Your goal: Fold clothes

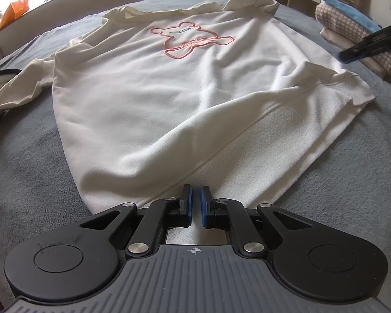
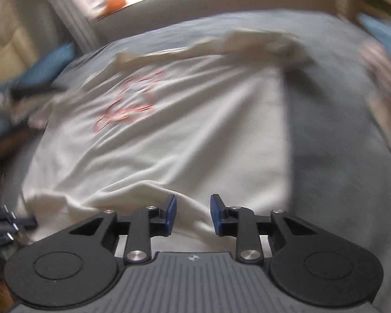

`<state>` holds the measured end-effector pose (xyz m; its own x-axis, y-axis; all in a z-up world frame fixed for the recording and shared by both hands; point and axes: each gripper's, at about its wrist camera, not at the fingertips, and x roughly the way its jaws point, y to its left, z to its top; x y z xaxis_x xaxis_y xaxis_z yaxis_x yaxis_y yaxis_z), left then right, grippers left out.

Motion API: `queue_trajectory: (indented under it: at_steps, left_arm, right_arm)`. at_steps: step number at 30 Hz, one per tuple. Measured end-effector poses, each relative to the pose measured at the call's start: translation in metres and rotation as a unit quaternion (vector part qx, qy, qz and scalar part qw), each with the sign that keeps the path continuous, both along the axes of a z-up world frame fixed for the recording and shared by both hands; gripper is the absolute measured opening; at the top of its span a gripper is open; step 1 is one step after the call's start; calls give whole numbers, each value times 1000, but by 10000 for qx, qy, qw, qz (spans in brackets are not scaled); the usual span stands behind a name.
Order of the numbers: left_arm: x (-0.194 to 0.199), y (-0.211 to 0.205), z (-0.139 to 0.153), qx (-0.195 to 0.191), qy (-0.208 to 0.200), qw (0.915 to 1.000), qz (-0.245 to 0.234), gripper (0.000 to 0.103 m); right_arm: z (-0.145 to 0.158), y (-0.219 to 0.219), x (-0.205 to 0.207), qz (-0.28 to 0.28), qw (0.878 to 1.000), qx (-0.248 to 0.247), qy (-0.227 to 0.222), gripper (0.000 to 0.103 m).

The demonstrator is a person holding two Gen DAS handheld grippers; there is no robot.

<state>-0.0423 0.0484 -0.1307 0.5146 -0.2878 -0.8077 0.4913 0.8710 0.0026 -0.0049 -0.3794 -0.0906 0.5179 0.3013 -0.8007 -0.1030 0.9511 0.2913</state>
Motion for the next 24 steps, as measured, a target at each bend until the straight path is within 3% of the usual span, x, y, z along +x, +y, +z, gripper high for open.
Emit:
queue_trajectory:
  at_steps: [3, 7, 12, 15, 17, 20, 24]
  left_arm:
    - [0, 0, 0, -2, 3, 10000, -14, 6]
    - [1, 0, 0, 11, 8, 10000, -24, 6]
    - [1, -1, 0, 57, 6, 10000, -51, 6]
    - [1, -1, 0, 37, 27, 10000, -37, 6]
    - [1, 0, -1, 20, 29, 10000, -40, 6]
    - [1, 0, -1, 37, 5, 10000, -79, 6]
    - [0, -1, -1, 59, -14, 9999, -87, 6]
  right_arm:
    - [7, -33, -13, -426, 9987, 154, 250, 40]
    - [-3, -24, -29, -132, 9975, -627, 306, 39]
    - [-17, 8, -34, 491, 9823, -1795, -197, 39]
    - [-26, 19, -29, 704, 9761, -2035, -277, 34]
    - [-33, 21, -24, 670, 9727, -2204, -281, 24]
    - [-34, 18, -21, 562, 9729, -2208, -384, 19]
    - [-37, 29, -24, 846, 9601, -2612, -540, 13]
